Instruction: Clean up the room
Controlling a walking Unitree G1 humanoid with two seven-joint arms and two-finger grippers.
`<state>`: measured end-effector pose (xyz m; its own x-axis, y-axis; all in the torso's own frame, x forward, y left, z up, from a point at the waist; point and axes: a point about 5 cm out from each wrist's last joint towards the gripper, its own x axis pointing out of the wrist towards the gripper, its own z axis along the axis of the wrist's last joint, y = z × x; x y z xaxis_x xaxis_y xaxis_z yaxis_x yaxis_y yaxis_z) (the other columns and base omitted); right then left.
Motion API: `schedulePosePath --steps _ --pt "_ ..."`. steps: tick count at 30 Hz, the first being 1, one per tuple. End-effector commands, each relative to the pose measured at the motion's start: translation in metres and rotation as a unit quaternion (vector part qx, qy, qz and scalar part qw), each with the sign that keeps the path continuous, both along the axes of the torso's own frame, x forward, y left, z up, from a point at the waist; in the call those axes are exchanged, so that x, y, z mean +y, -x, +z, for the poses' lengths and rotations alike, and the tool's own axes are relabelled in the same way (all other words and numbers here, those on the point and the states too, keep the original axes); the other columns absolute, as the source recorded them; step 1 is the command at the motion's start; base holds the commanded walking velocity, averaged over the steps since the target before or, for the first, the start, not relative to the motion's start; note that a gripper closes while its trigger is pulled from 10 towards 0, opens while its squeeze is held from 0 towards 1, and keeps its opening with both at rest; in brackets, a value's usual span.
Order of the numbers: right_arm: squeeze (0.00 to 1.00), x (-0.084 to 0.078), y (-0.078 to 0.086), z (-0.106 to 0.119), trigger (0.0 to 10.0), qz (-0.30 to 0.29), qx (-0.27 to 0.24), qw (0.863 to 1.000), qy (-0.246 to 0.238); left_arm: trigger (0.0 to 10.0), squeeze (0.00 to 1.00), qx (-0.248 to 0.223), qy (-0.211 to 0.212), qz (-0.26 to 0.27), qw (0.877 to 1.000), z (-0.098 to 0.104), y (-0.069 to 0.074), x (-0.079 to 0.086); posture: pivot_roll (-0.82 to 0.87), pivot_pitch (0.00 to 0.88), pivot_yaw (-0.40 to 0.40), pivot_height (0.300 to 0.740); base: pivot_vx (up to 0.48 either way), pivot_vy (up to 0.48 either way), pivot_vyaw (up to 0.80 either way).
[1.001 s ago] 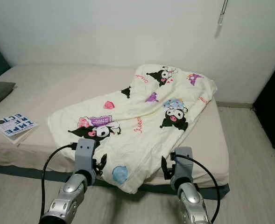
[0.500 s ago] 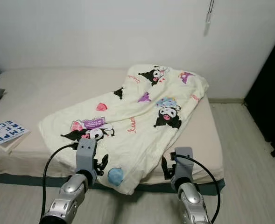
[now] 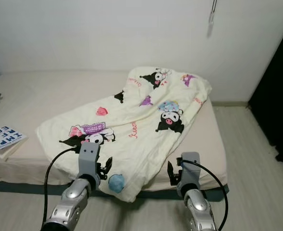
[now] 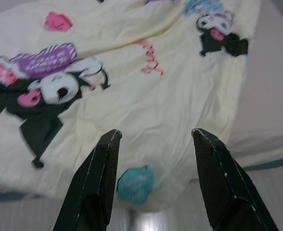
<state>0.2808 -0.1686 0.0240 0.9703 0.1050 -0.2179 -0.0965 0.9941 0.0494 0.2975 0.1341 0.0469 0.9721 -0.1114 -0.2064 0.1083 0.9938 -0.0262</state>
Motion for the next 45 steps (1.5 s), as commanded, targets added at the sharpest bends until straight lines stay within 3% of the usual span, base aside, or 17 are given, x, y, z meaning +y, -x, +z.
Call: schedulePosePath --steps 1,10,45 --pt "0.00 0.0028 0.0016 -0.0012 10.0 0.003 0.000 1.000 -0.005 10.0 0.00 -0.007 0.005 0.006 1.000 0.0017 0.0010 0.0037 0.03 0.116 0.011 0.740 0.442 0.000 0.00" --pt "0.00 0.0027 0.0018 -0.0012 10.0 0.004 0.000 1.000 -0.004 10.0 0.00 -0.009 0.008 0.010 1.000 0.0018 0.0019 0.0042 0.03 0.116 0.010 0.740 0.439 0.000 0.00" --pt "0.00 0.0038 0.0014 -0.0020 10.0 0.004 0.003 1.000 -0.006 10.0 0.00 -0.008 0.004 0.016 1.000 0.0015 0.0030 0.0066 0.03 0.121 0.010 0.740 0.000 0.000 0.00"
